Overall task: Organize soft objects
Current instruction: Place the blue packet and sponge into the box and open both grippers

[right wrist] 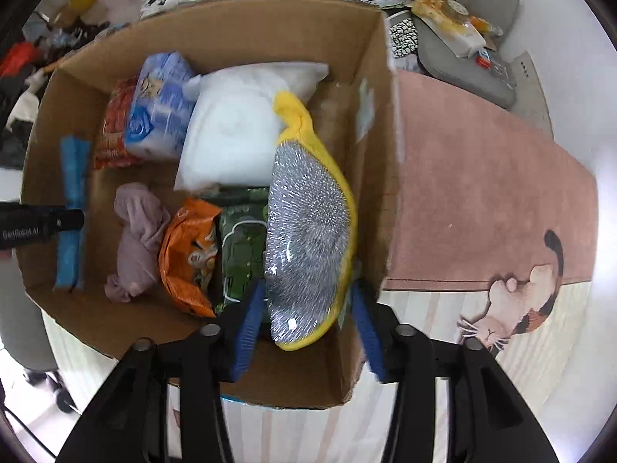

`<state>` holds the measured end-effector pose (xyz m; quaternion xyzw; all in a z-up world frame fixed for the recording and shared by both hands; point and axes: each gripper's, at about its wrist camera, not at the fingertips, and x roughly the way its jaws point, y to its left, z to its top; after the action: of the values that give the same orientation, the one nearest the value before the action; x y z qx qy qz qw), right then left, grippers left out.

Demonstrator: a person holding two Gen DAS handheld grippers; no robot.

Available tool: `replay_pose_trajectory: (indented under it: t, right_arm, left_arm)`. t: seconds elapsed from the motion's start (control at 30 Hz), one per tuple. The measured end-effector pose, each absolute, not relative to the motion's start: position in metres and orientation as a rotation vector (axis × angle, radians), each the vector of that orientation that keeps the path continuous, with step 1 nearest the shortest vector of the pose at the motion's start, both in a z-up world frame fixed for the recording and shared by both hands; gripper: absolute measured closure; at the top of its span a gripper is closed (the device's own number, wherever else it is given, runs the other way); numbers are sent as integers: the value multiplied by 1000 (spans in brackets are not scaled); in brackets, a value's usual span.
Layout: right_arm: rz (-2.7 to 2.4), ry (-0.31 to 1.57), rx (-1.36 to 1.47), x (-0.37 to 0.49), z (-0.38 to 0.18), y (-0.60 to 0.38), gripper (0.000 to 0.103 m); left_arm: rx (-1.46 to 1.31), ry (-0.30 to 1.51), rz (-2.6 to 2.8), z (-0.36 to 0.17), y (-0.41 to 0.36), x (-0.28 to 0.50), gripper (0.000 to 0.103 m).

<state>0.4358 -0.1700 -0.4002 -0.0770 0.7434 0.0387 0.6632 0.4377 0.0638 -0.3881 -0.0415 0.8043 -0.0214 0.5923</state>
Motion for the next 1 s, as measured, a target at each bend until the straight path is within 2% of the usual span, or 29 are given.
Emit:
replay_pose_trajectory:
  t: [0.03,0.13,0.17,0.5,0.73,0.8,0.83,0.87,0.93,1.0]
  right_arm:
    - [101,1685,-155,435,-399,-167,29]
    - [108,1682,-156,434,-395,-160,16]
    - [109,1667,-167,433,-391,-158,15]
    - [96,1667,-81,435,-380,-151,14]
    - [55,1665,-52,435,-380,-155,14]
    - [58,1663,-51,436,-380,-156,14]
    - [58,1660,-51,436,-380,-156,13]
    - [57,1657,-53,436,-380,-155,11]
    - [55,1646,-54,436,-379,-155,1]
    - [47,1630,-63,438,-376,-154,0]
  left_arm:
    - [-101,1854,-57,-385,63,438,71]
    - [-99,1825,-69,-374,62,438,57]
    - [-105,1815,-72,-371,62,438,53]
    - [-103,1686,-42,-328,55,424,53]
    - [-115,1629,-19,-320,55,413,53]
    - [-103,1605,-1,-318,53,414,36]
    - [-99,1591,9,-316,54,414,16]
    - [-91,1578,20,-315,54,414,9]
    - [-95,1569,30,-314,56,414,8]
    - [-105,1568,32,-314,57,414,3]
